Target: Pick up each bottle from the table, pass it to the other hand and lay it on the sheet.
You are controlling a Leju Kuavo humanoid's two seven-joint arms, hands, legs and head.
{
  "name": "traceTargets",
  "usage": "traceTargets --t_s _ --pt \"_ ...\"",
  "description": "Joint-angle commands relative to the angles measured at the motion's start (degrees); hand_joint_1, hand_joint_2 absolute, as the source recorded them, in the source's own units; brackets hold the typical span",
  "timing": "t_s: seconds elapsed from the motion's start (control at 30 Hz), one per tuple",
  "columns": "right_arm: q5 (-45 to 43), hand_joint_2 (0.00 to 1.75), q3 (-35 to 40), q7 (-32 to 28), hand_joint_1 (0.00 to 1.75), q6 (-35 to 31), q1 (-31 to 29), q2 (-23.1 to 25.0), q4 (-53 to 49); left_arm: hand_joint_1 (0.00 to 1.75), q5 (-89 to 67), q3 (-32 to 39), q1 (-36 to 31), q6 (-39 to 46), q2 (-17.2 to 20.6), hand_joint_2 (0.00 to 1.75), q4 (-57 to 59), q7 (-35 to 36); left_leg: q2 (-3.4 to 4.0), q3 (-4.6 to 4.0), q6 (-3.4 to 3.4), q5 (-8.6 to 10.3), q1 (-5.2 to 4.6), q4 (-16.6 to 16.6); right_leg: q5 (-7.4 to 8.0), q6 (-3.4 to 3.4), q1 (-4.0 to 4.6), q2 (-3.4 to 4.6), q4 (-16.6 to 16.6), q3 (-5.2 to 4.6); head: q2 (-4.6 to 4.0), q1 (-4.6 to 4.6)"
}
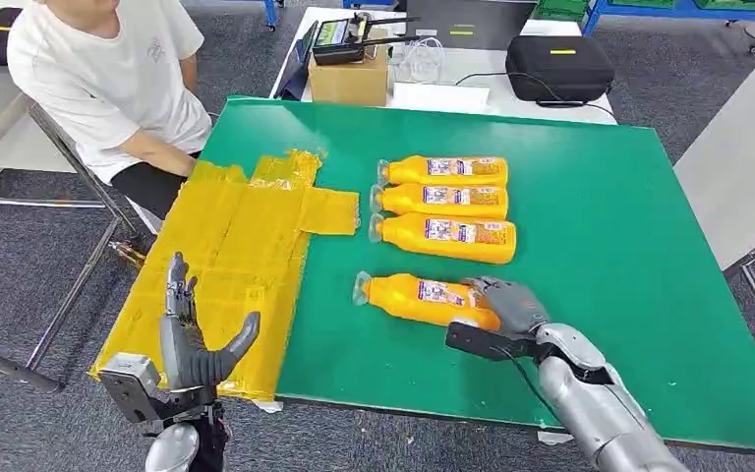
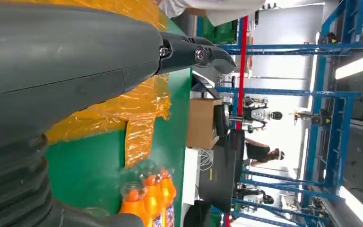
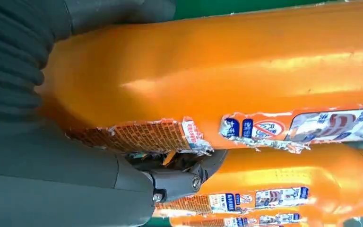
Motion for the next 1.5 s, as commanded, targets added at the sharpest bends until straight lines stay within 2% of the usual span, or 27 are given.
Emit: traceTargets --t_s 0.03,0.2,0.27,0.3,0.37,0.4,0.43,0.47,0.5,0.53,0.57,0.6,0.63,0.7,0.73,0.8,0.83,1.0,1.1,1.13,1.17,1.3,1.5 --pt "-5.27 1.75 0.77 -2.65 1.75 1.18 4.61 0.47 4.49 0.0 1.53 0.21 -0.61 2.64 0.75 1.75 1.29 2.6 -0.22 0.16 0.15 0.07 0.07 -0.26 0.04 -0.29 0.13 -0.19 -0.31 0.26 0.0 -0.02" --pt "-11.96 1.75 -3.9 -5.38 1.75 -0.71 8.34 4.08 -0.53 0.0 4.32 -0.56 1.17 0.89 1.17 1.75 -0.31 6.1 -0.15 0.16 0.13 0.07 0.09 -0.25 0.06 -0.31 0.15 -0.13 -0.29 0.22 0.0 0.0" --pt "-14.88 1.75 -6.78 -9.29 1.75 -2.95 10.2 6.28 -4.63 0.0 4.85 -1.58 1.3 -0.78 1.78 1.75 -0.29 6.55 -0.04 0.19 0.08 0.01 0.08 -0.14 0.01 -0.22 0.12 -0.05 -0.15 0.21 0.0 0.0" --pt "-17.93 1.75 -10.54 -12.87 1.75 -6.21 12.02 8.56 -7.95 0.0 5.15 -3.16 1.28 -3.9 2.98 1.75 0.23 8.32 0.01 0.2 0.1 0.04 0.11 -0.22 0.05 -0.32 0.16 -0.01 -0.22 0.18 0.0 -0.02" --pt "-17.53 1.75 -11.27 -12.27 1.75 -7.42 12.97 9.93 -11.83 0.0 5.14 -3.95 1.34 -6.01 3.54 1.75 0.91 8.24 0.12 0.16 0.04 -0.01 0.07 -0.09 -0.01 -0.16 0.09 0.06 -0.05 0.11 0.0 0.0" --pt "-18.27 1.75 -12.7 -12.62 1.75 -8.75 13.57 10.95 -13.91 0.0 4.37 -4.78 1.44 -7.39 4.15 1.75 0.84 6.91 0.15 0.13 0.09 0.02 0.11 -0.17 0.03 -0.31 0.15 0.1 -0.11 0.05 0.0 -0.02" --pt "-21.31 1.75 -15.3 -14.01 1.75 -9.2 14.26 13.3 -16.45 0.0 5.65 -5.01 1.95 -10.07 3.82 0.0 -0.04 5.37 0.09 0.03 0.08 0.02 0.04 -0.12 -0.01 -0.23 0.07 0.05 -0.04 0.01 0.0 0.0" --pt "-21.36 1.75 -15.26 -13.77 1.75 -9.05 14.28 13.62 -17.37 0.0 5.68 -4.9 2.27 -10.11 3.67 0.0 -0.52 5.36 0.1 -0.09 0.05 0.0 0.04 -0.06 -0.01 -0.15 0.05 0.06 0.01 -0.06 0.0 -0.02" --pt "-23.06 1.75 -16.07 -13.57 1.75 -8.6 14.41 14.73 -18.79 0.0 13.92 -5.03 2.51 -18.08 3.39 0.0 -0.6 8.53 0.16 -0.1 0.11 -0.02 0.06 -0.12 -0.01 -0.33 0.1 0.15 0.0 -0.12 0.0 -0.02" --pt "-24.17 1.75 -16.49 -14.36 1.75 -9.22 14.43 15.79 -19.95 0.0 17.9 -5.36 2.84 -21.75 3.56 0.0 -0.27 10.51 0.14 -0.19 0.1 -0.04 0.04 -0.07 -0.02 -0.25 0.07 0.18 0.05 -0.2 0.0 -0.04" --pt "-24.28 1.75 -16.2 -14.44 1.75 -9.22 14.31 16.19 -20.29 0.0 17.77 -5.62 3.11 -21.93 3.34 0.0 -0.29 9.85 0.06 -0.27 0.08 -0.02 0.02 -0.04 -0.02 -0.16 0.04 0.1 0.06 -0.21 0.0 -0.02" --pt "-24.74 1.75 -16.09 -14.43 1.75 -9.2 14.37 16.6 -20.7 0.0 18.91 -5.39 3.2 -22.07 2.79 1.75 0.09 10.02 0.12 -0.23 0.14 -0.04 0.05 -0.1 -0.01 -0.27 0.09 0.16 0.0 -0.2 0.0 -0.04" --pt "-25.92 1.75 -15.71 -14.45 1.75 -8.96 14.36 17.22 -20.93 0.0 21.27 -5.78 3.23 -22.99 2.93 1.75 0.64 12.14 0.04 -0.28 0.12 -0.03 0.01 -0.06 -0.03 -0.19 0.03 0.08 0.03 -0.2 0.0 -0.04" --pt "-26.38 1.75 -15.32 -14.69 1.75 -9.09 14.24 17.65 -20.85 0.0 19.98 -6.26 3.26 -22.73 3.37 1.75 0.56 10.78 0.08 -0.23 0.15 -0.04 0.04 -0.1 -0.01 -0.26 0.07 0.11 -0.04 -0.14 0.0 0.0" --pt "-27.74 1.75 -14.7 -15.31 1.75 -8.12 13.52 18.23 -20.09 0.0 18.76 -6.68 2.89 -22.82 3.5 0.0 0.77 9.22 0.07 -0.29 0.09 -0.01 0.0 -0.07 -0.01 -0.16 0.01 0.09 -0.01 -0.2 0.0 -0.02" --pt "-28.27 1.75 -14.63 -15.43 1.75 -8.32 13.07 18.84 -19.45 0.0 18.6 -6.98 2.61 -22.62 3.52 0.0 0.78 9.98 0.04 -0.28 0.12 0.01 0.01 -0.13 0.0 -0.28 0.05 0.08 -0.06 -0.21 0.0 -0.02" --pt "-28.37 1.75 -13.74 -15.63 1.75 -8.49 12.37 19.09 -18.58 0.0 15.42 -7.87 2.6 -21.4 3.84 1.75 -0.18 7.38 0.01 -0.33 0.1 0.01 0.01 -0.1 0.0 -0.25 0.05 0.04 -0.03 -0.25 0.0 0.0" --pt "-27.67 1.75 -10.42 -15.31 1.75 -7.22 10.09 20.39 -15.54 0.0 6.91 -11.4 2.29 -16.65 4.23 1.75 -1.99 6.26 0.1 -0.35 0.12 0.0 0.03 -0.06 0.03 -0.25 0.07 0.13 -0.01 -0.32 0.0 -0.02" --pt "-24.11 1.75 -5.3 -15.96 1.75 -6.83 8.97 20.54 -14.83 0.0 -0.05 -12.07 1.16 -7.97 3.11 1.75 -1.61 5.02 0.07 -0.34 0.13 0.0 0.03 -0.08 0.03 -0.24 0.07 0.11 -0.04 -0.28 0.0 0.0" --pt "-22.16 1.75 -3.49 -15.9 1.75 -7.95 9.27 21.09 -15.1 0.0 -1.45 -10.88 0.19 -2.39 1.6 1.75 -0.88 6.6 0.04 -0.38 0.1 0.0 0.02 -0.05 0.01 -0.16 0.04 0.07 -0.02 -0.29 0.0 -0.02" --pt "-21.36 1.75 -2.75 -15.8 1.75 -8.97 9.48 21.64 -15.29 0.0 -2.33 -11.08 -0.51 -0.8 1.64 1.75 -0.8 5.71 0.08 -0.34 0.15 0.0 0.05 -0.09 0.03 -0.26 0.09 0.12 -0.07 -0.26 0.0 0.0" --pt "-20.15 1.75 0.57 -15.46 1.75 -9.6 8.55 22.34 -14.8 0.0 0.46 -10.78 -1.84 -0.05 1.89 1.75 -0.4 6.57 0.04 -0.31 0.13 0.01 0.03 -0.11 0.01 -0.28 0.08 0.08 -0.05 -0.25 0.0 0.0" --pt "-20.11 1.75 4.97 -16.85 1.75 -10.91 5.21 22.53 -11.88 0.0 6.91 -12.51 -2.38 -6.69 2.75 1.75 -0.53 7.75 0.07 -0.32 0.16 0.02 0.02 -0.11 0.04 -0.25 0.06 0.11 -0.07 -0.24 0.0 0.0"
